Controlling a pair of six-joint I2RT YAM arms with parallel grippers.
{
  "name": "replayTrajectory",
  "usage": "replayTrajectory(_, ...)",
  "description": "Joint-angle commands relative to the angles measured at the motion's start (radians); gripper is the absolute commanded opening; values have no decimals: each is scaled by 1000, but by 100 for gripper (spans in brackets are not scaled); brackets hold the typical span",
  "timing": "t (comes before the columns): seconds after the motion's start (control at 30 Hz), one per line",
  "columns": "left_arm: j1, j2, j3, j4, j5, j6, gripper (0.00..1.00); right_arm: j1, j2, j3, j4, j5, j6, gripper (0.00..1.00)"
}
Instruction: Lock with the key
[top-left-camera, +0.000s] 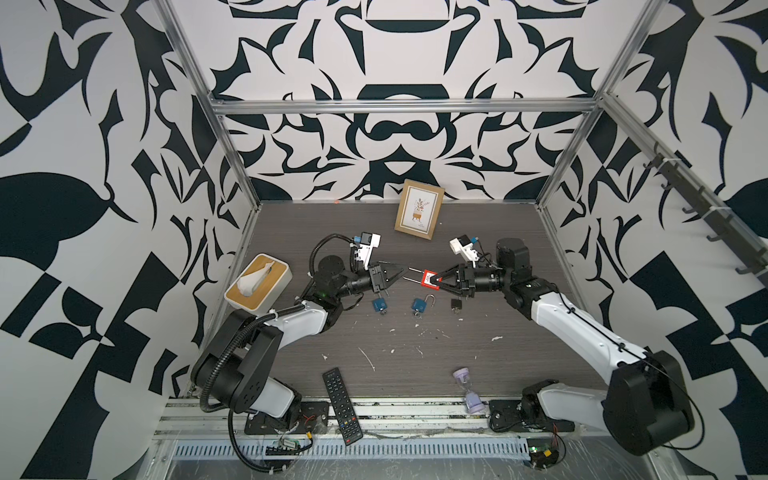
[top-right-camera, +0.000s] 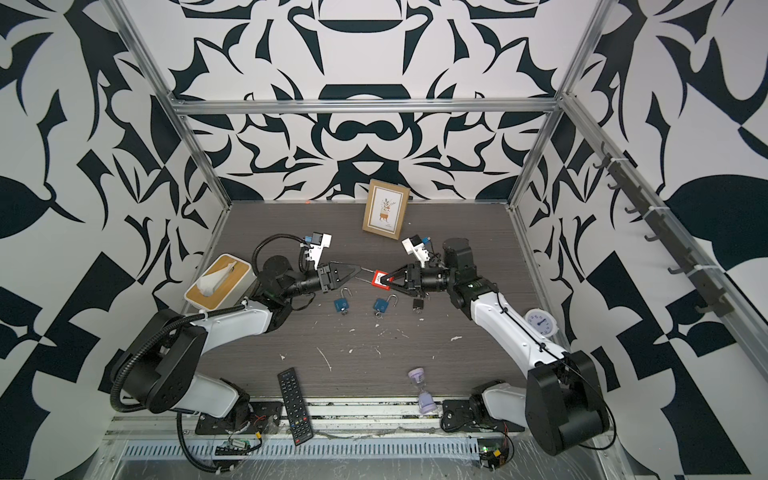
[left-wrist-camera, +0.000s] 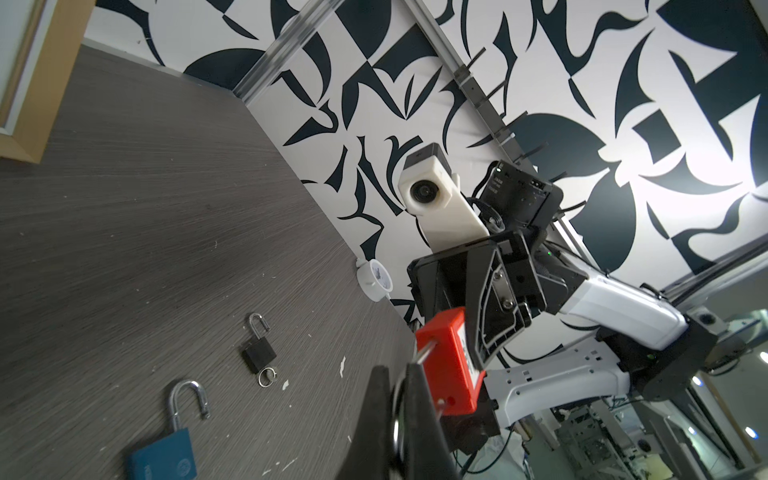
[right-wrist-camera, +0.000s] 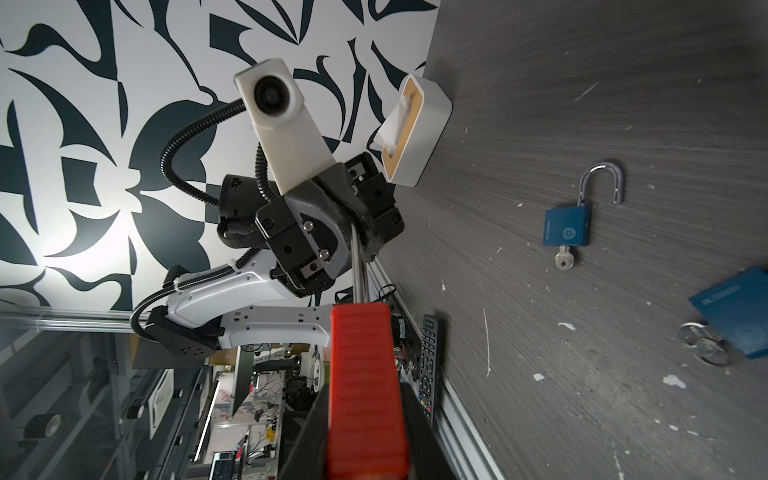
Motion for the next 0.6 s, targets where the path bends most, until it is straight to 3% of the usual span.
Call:
replayTrajectory(0.0,-11,-6,34,35,2,-10,0,5,-48,48,-41,42,-119,0)
replayTrajectory(0.17,-31,-24,37,35,-2,-28,0,6,-66,37,-9,67,-169,0)
replayTrajectory(0.57,-87,-22,47,31,-15,-12,0,29,-53,36,101,71,-158,0)
